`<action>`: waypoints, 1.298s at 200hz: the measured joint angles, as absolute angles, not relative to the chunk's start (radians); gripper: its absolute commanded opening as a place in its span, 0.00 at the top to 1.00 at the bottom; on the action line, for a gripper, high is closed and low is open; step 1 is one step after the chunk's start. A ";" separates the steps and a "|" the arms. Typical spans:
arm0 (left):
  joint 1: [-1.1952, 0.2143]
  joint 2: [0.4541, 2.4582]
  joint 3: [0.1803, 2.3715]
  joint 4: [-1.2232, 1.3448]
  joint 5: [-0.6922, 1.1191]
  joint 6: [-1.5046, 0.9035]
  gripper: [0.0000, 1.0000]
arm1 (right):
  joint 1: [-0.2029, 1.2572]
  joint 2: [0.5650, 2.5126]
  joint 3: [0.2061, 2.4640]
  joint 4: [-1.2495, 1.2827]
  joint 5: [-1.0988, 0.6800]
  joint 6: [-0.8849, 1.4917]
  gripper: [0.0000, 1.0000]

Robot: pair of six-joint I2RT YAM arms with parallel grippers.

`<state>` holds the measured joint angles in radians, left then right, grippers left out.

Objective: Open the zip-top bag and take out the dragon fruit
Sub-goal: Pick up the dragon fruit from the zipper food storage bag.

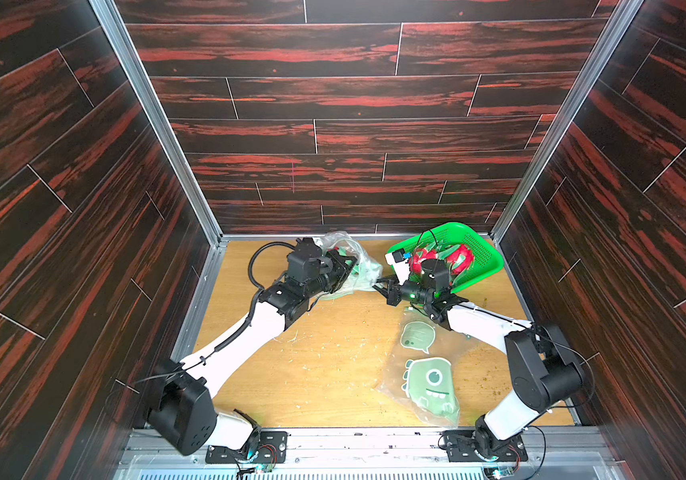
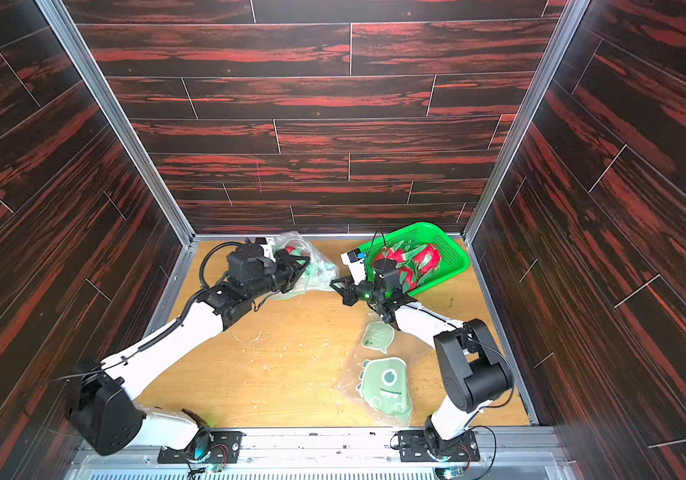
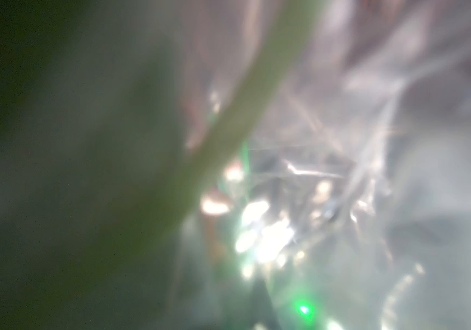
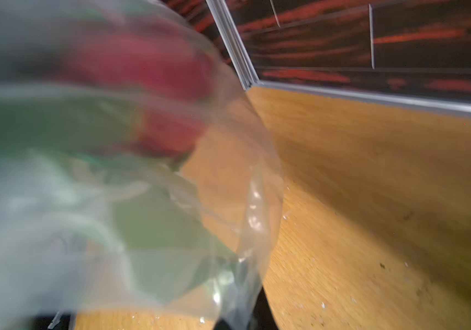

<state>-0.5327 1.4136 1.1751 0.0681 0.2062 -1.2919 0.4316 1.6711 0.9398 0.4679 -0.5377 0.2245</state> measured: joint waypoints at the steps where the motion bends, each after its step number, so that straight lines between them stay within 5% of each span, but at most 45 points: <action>1: -0.532 1.412 1.175 0.068 0.206 -1.292 1.00 | 0.431 1.672 0.940 0.468 -0.538 0.224 1.00; 259: -0.258 1.167 1.383 -0.555 0.709 -0.992 1.00 | 0.350 1.853 1.153 0.350 -0.675 0.317 1.00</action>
<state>-0.2577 1.1671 1.3827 -0.5549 0.7090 -0.9924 0.3496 1.8530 1.1530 0.3504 -0.6746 0.3168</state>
